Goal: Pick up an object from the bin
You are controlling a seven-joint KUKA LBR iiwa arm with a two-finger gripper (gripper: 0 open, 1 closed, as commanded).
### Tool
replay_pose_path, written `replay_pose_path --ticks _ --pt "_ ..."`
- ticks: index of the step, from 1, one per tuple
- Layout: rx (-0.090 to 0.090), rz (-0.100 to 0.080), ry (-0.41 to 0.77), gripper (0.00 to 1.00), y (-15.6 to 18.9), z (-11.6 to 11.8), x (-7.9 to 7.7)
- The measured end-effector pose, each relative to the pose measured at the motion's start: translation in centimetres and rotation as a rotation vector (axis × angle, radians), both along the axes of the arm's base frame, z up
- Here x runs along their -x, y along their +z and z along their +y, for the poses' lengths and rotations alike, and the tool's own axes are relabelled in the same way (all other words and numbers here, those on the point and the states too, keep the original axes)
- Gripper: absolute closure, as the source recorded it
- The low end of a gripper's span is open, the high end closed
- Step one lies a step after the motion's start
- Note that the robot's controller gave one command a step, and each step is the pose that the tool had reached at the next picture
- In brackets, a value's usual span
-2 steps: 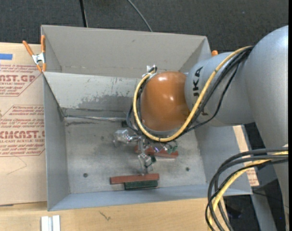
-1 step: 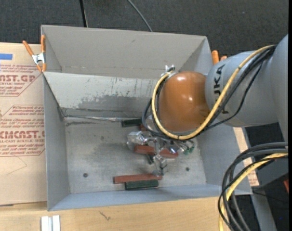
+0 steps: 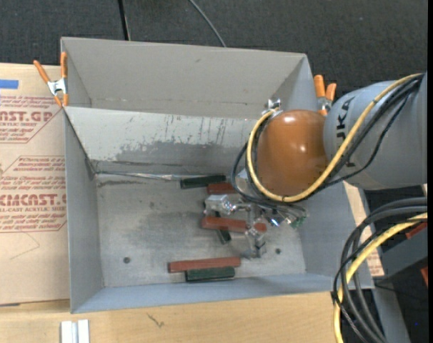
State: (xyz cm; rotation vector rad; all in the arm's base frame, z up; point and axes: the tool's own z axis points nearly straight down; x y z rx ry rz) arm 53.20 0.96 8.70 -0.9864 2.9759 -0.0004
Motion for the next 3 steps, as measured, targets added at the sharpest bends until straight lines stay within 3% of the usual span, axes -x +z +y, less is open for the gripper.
replay_pose_path --ticks 1,2,3 --pt "-0.003 0.002 0.104 1.0 -1.6 2.4 -3.3" --pt "-0.003 0.002 0.103 1.0 -1.6 2.4 -3.3" --pt "0.0 0.003 0.057 1.0 12.2 -1.3 0.5"
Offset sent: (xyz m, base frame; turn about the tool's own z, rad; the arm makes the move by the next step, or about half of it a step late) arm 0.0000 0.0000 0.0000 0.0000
